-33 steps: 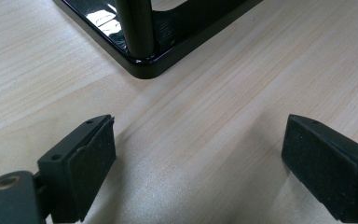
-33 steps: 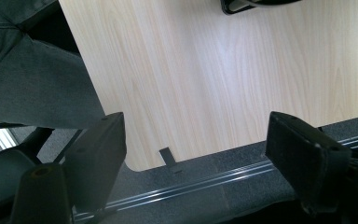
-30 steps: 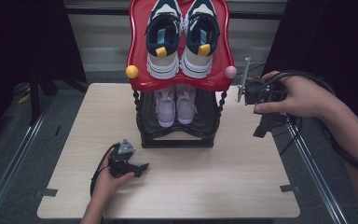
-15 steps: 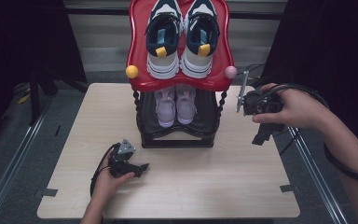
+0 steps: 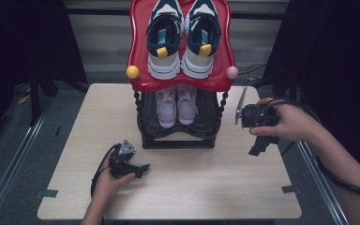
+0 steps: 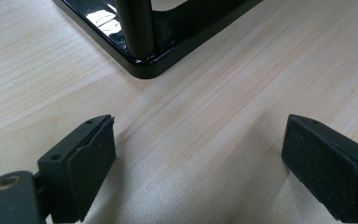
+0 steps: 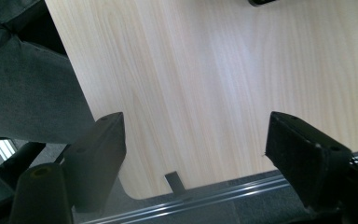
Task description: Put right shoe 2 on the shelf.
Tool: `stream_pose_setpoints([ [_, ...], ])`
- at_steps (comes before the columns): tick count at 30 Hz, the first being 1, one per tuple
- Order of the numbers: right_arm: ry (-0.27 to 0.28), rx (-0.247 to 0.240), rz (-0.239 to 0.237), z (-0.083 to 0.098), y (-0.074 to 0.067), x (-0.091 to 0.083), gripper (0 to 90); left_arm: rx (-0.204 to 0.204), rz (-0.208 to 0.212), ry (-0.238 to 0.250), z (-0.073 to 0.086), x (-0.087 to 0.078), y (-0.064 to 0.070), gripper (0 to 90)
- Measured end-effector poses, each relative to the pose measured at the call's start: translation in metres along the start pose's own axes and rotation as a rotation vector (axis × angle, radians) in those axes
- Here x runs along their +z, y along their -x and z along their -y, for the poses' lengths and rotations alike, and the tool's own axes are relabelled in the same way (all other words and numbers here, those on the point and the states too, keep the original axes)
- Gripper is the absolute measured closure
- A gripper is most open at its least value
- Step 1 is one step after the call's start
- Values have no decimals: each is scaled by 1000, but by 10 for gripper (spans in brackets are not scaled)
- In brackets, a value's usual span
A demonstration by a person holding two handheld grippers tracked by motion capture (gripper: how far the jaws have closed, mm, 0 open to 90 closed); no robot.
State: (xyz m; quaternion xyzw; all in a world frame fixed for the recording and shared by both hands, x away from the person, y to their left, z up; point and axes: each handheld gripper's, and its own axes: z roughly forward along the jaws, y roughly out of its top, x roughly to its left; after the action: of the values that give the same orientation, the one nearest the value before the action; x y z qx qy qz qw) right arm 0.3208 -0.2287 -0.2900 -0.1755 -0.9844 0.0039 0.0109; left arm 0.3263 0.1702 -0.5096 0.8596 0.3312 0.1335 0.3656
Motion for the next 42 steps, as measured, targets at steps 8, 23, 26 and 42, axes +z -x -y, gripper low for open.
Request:
stream_pose_setpoints([
  [8,9,5,-12,5,-1,29,198,0,0,0,0,0,0,93],
  [23,31,43,-26,19,-2,80,193,-1,-1,4,0,0,0,93],
  [26,60,57,-45,21,-2,89,192,-13,6,6,0,1,1,93],
  [42,167,136,-78,29,-6,144,190,-4,6,-3,0,0,0,93],
])
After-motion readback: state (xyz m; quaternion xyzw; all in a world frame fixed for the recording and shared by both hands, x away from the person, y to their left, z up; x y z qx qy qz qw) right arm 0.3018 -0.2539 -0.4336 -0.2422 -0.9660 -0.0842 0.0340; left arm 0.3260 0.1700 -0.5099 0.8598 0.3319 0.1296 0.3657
